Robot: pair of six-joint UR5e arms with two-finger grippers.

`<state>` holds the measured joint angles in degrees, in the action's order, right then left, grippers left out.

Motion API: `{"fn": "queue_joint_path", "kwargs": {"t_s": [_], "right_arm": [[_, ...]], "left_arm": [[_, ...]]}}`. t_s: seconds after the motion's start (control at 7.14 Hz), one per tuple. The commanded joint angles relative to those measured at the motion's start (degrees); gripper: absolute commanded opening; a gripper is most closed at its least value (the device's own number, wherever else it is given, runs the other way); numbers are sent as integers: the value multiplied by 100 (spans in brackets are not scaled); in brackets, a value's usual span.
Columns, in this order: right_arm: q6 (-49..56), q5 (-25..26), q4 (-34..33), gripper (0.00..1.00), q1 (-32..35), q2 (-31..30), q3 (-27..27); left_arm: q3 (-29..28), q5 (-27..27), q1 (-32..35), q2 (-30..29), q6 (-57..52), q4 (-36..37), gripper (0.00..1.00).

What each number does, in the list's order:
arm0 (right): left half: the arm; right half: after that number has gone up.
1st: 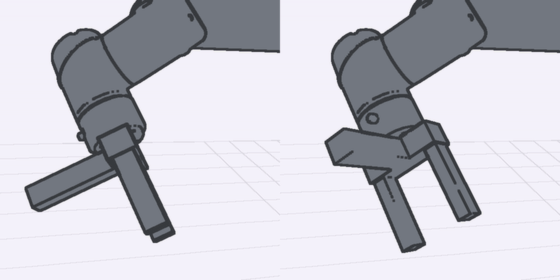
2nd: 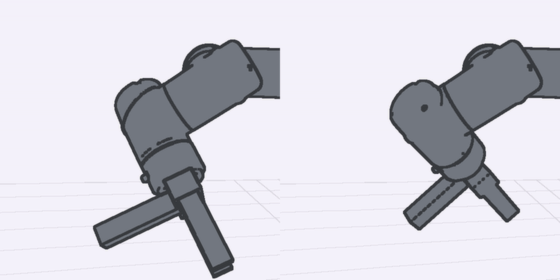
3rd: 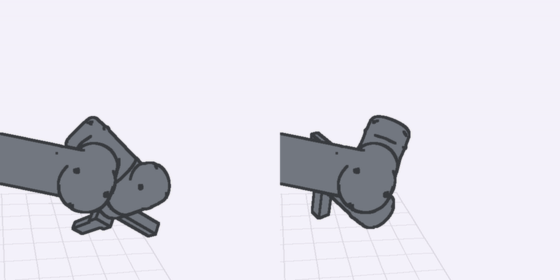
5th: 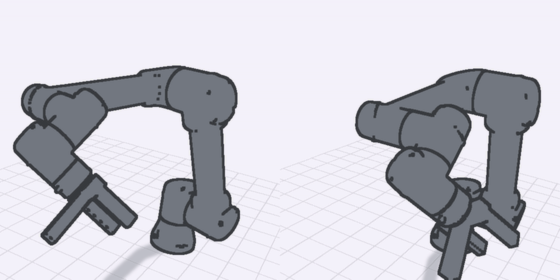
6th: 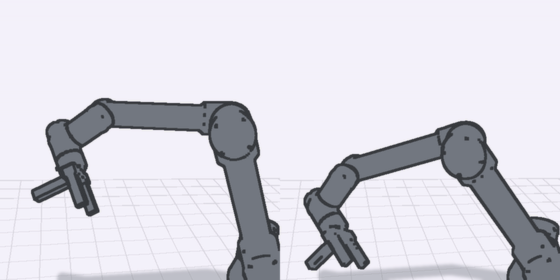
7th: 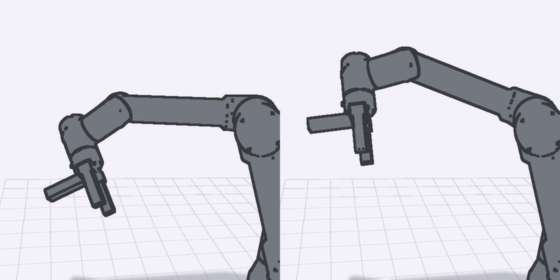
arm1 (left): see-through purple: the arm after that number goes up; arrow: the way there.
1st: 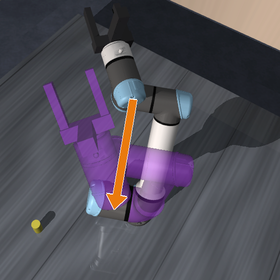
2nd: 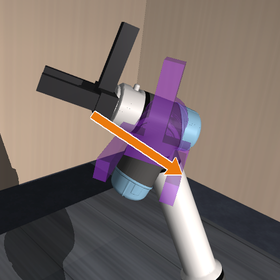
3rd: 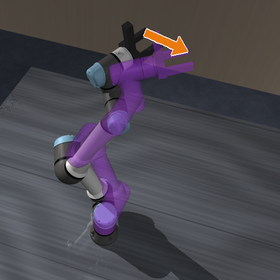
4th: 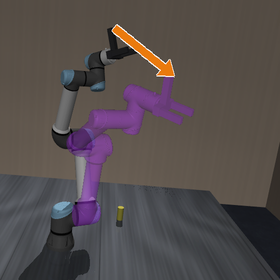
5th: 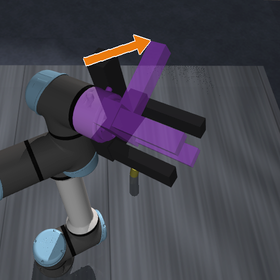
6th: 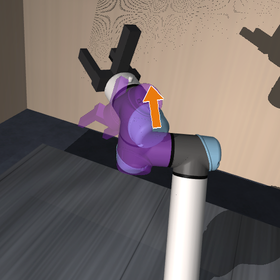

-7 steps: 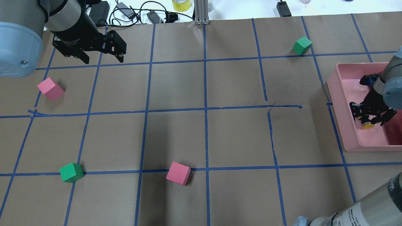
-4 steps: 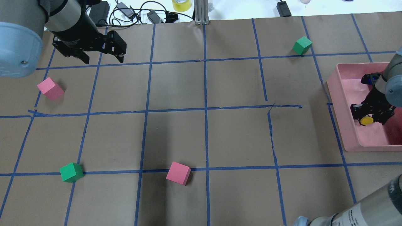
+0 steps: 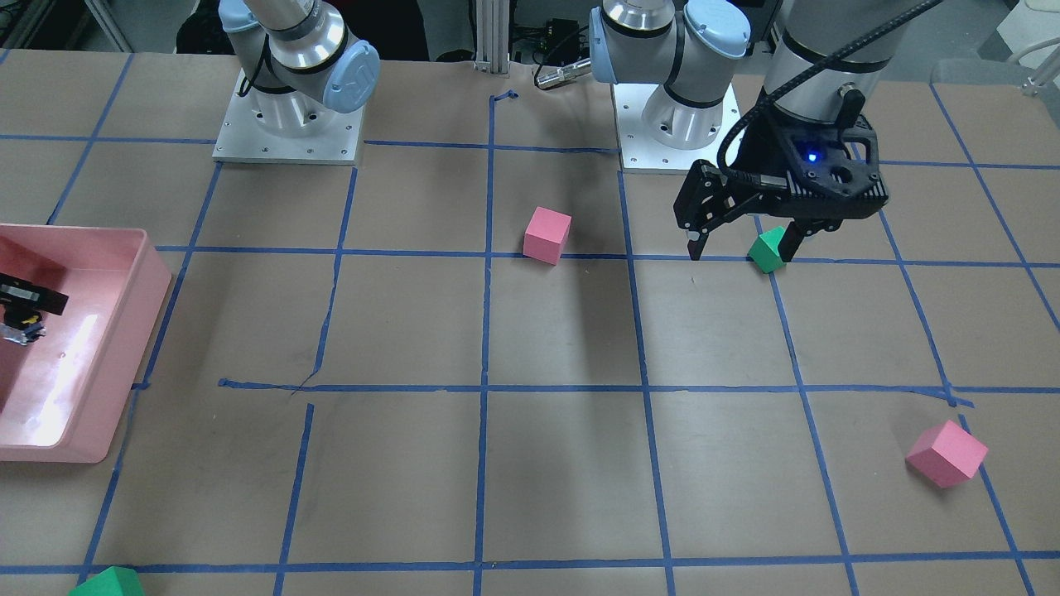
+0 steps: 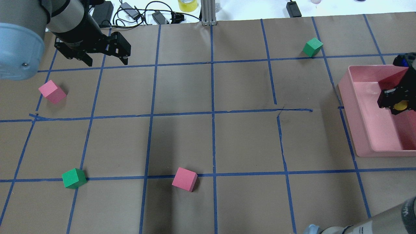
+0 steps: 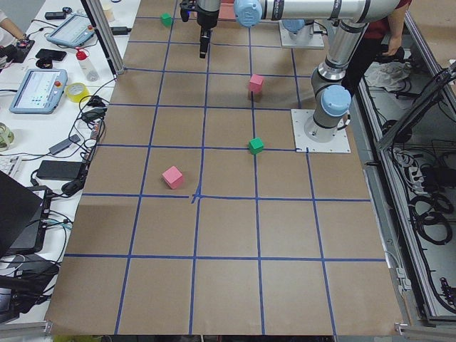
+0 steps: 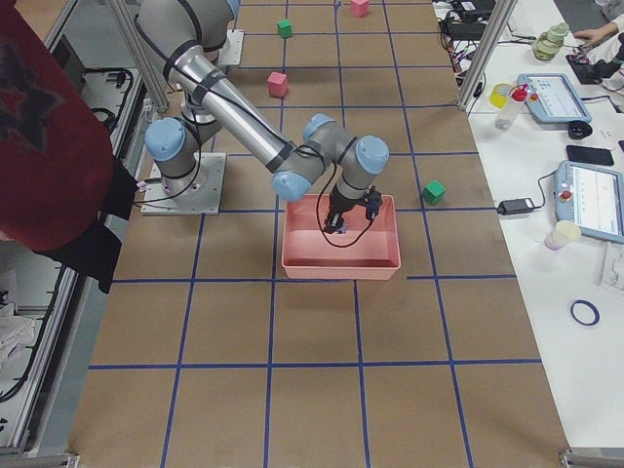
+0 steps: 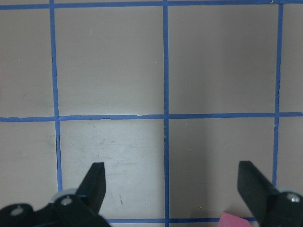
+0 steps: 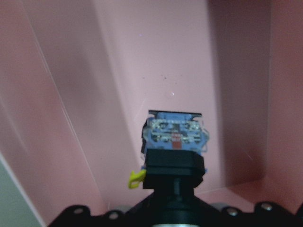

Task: Align button upright
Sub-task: 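Lift the button switch out of the tray with the right gripper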

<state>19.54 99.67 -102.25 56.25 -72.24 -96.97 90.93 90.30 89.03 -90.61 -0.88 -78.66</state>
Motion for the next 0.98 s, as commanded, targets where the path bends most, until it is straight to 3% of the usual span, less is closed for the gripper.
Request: {"fn": "queue_joint_path", "kwargs": {"t_s": [0.0,0.28,0.56,0.84], "right_arm": [[-3,-44,609,0,105,-158,581],[-334,-70,750,0,473,-438,601],[-1080,-88,671,0,1262,-422,609],[-1365,-263,166,0,1966,-387,531]], "left_arm": [[3,-4,0,0,0,0,100],[3,-4,0,0,0,0,100],[3,5,0,0,0,0,100],[3,5,0,0,0,0,100]]}}
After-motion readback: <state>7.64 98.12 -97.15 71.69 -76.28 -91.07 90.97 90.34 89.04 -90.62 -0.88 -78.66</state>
